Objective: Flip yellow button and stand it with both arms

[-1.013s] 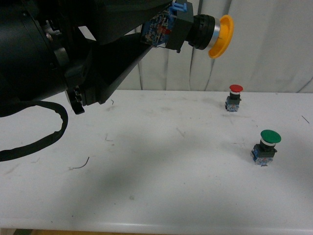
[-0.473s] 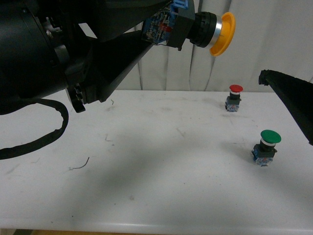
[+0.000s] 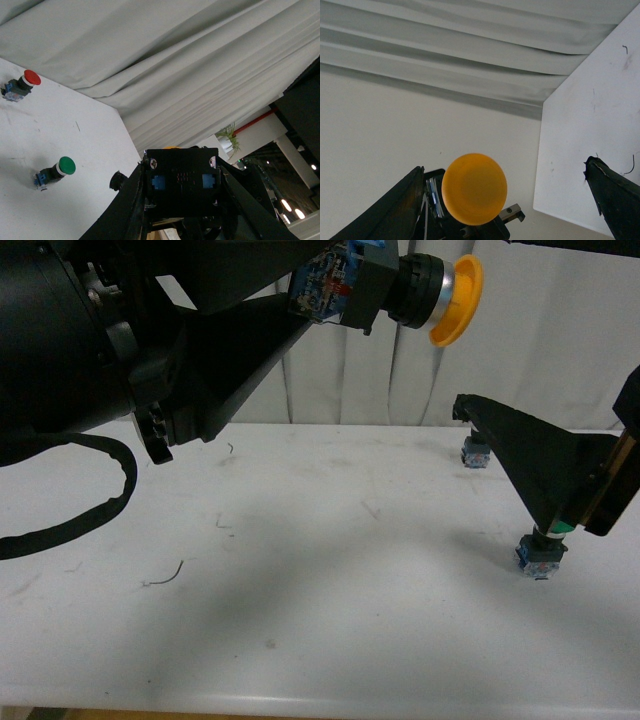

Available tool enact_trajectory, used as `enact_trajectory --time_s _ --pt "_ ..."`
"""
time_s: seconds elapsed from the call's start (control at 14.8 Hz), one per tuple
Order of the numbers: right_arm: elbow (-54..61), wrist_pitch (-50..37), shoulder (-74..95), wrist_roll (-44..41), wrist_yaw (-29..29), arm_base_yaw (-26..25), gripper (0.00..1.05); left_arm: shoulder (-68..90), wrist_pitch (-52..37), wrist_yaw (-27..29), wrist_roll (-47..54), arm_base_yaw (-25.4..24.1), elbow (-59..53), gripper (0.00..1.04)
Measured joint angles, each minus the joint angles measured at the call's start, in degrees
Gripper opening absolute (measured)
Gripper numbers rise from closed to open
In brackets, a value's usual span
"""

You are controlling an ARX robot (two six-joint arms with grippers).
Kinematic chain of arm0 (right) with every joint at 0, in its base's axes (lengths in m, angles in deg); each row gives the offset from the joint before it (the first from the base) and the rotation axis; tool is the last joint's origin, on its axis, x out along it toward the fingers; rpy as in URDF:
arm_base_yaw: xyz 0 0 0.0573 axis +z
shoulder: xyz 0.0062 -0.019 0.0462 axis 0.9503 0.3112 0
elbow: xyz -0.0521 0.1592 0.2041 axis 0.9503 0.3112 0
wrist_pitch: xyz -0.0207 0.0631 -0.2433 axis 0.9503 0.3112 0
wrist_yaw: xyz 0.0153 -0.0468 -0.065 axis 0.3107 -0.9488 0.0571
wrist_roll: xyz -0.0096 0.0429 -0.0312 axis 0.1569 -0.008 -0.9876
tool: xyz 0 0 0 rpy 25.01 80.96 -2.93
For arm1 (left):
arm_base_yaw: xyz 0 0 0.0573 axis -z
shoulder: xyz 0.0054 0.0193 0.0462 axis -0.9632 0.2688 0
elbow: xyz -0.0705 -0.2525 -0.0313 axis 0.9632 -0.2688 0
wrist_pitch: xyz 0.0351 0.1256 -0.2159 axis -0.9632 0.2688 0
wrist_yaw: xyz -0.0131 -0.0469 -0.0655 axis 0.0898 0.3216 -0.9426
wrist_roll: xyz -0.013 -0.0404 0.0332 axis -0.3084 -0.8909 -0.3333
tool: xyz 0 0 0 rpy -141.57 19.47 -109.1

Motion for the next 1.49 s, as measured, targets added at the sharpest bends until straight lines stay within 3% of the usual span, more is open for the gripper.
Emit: enact_trajectory --time_s 0.34,1.15,1.22,1.49 --pt "-2.49 -0.02 0.63 0.44 -2.95 3.98 0.98 -0.13 0.00 0.02 0.42 -0.02 -0.76 0.35" --pt "-4.79 -0.02 5.31 0.50 -4.04 5.49 0.98 -0.33 0.00 -0.20 0.94 -0.46 -1.86 0.34" --pt "-4.94 -0.02 5.29 0.52 -4.04 5.49 0.92 -0.33 0.00 -0.22 0.94 -0.46 -1.86 0.34" --pt "-5.38 -0.31 5.09 0.52 -4.02 5.49 0.46 -0.33 0.39 -0.17 1.03 -0.46 -1.86 0.34"
